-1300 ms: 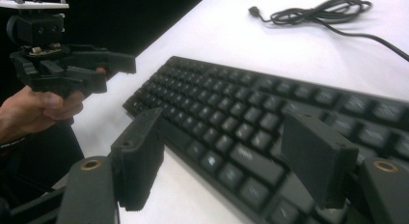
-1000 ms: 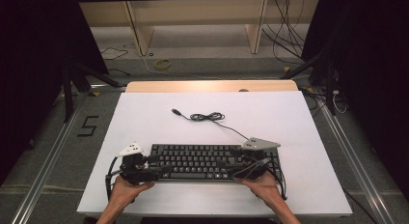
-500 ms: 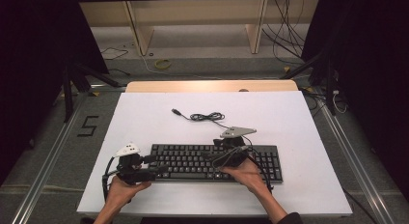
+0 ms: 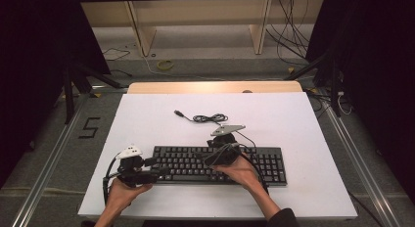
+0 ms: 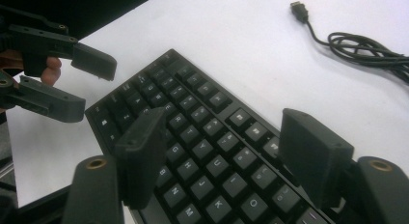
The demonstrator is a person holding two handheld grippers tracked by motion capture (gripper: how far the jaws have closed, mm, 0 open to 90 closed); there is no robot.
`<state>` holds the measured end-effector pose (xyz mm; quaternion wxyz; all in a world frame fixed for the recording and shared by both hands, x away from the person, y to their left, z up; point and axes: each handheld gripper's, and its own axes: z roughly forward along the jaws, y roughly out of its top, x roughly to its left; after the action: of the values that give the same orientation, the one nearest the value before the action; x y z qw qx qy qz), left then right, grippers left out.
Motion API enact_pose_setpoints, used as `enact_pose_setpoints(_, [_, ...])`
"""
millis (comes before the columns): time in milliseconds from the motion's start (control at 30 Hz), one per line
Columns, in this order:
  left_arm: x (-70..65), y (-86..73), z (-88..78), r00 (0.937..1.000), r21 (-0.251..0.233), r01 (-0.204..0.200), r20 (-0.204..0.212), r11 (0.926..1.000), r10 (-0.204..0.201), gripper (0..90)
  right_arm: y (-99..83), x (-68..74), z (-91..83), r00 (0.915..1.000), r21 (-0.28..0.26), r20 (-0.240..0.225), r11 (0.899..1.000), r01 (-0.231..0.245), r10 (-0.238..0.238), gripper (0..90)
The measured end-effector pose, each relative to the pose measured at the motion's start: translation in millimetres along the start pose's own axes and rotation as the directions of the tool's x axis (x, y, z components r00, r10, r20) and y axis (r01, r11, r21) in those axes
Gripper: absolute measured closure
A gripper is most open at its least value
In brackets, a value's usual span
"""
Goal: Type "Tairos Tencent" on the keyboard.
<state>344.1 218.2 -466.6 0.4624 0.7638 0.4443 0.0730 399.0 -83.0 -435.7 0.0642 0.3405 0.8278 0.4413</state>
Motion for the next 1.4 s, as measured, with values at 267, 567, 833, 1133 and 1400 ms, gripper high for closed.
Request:
enact_pose_setpoints(267, [-2.0,-0.7,1.3,0.9994,0.051,-0.018,-0.029,0.9985,0.02,43.8,4.6,4.7,17.4,0.9998,0.045,-0.013,0.999,0.017,-0.016,46.1])
enact_pose_setpoints(567, [0.9,-2.1,2.5,0.9982,0.109,-0.026,-0.051,0.9937,0.032,54.8,10.8,12.7,32.5,0.999,0.074,-0.029,0.997,0.037,-0.035,56.5])
enact_pose_setpoints(833, [2.6,-3.3,1.5,0.9967,0.14,-0.042,-0.063,0.9893,0.052,66.5,11.2,19.7,47.5,0.9982,0.103,-0.036,0.993,0.051,-0.048,67.9])
enact_pose_setpoints(1133, [3.7,-4.1,0.2,0.9956,0.188,-0.05,-0.068,0.9808,0.064,82.2,13.3,25.0,63.5,0.9981,0.129,-0.039,0.99,0.053,-0.048,80.1])
enact_pose_setpoints(1400, [3.7,-3.9,-2.0,0.9949,0.201,-0.053,-0.074,0.9782,0.069,88.6,13.6,27.2,67.7,0.9977,0.138,-0.035,0.988,0.063,-0.059,87.7])
